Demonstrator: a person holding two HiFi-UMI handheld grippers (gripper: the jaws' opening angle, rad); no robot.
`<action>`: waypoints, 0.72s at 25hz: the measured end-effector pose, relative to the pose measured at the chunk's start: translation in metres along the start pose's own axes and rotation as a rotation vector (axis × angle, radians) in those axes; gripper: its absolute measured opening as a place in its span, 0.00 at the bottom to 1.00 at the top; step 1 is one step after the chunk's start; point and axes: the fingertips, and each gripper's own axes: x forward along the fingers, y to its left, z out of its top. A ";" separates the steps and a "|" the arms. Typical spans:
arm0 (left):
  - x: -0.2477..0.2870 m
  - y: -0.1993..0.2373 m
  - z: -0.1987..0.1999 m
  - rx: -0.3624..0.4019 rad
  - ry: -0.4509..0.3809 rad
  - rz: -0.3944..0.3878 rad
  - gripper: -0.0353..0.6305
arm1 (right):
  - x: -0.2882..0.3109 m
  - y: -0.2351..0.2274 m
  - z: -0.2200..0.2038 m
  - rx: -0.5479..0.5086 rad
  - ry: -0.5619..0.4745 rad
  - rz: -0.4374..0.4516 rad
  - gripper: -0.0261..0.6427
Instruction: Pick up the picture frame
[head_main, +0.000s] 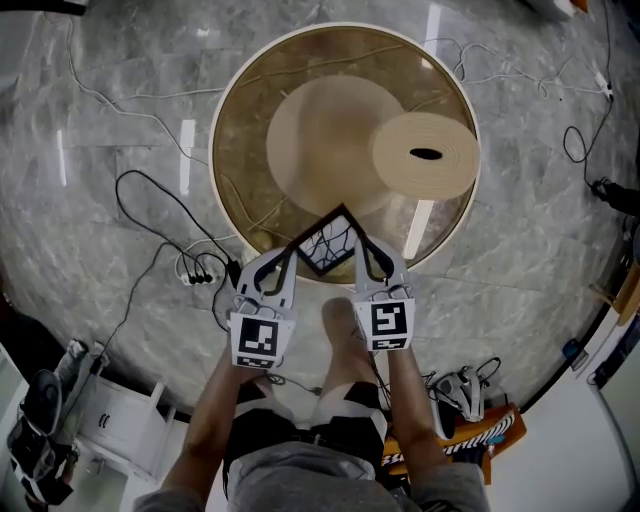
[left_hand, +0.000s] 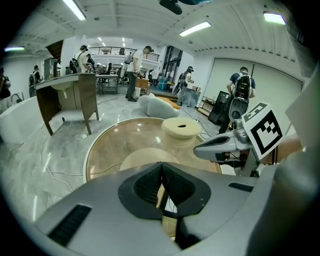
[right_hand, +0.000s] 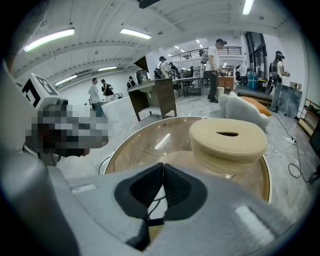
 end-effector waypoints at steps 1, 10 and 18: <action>0.001 0.000 -0.003 -0.004 0.003 0.001 0.08 | 0.003 0.000 -0.004 -0.011 0.013 0.006 0.04; 0.009 0.001 -0.024 -0.036 0.015 0.006 0.08 | 0.038 0.000 -0.046 -0.095 0.167 0.073 0.22; 0.015 0.006 -0.043 -0.062 0.032 0.028 0.08 | 0.063 -0.003 -0.073 -0.132 0.258 0.102 0.25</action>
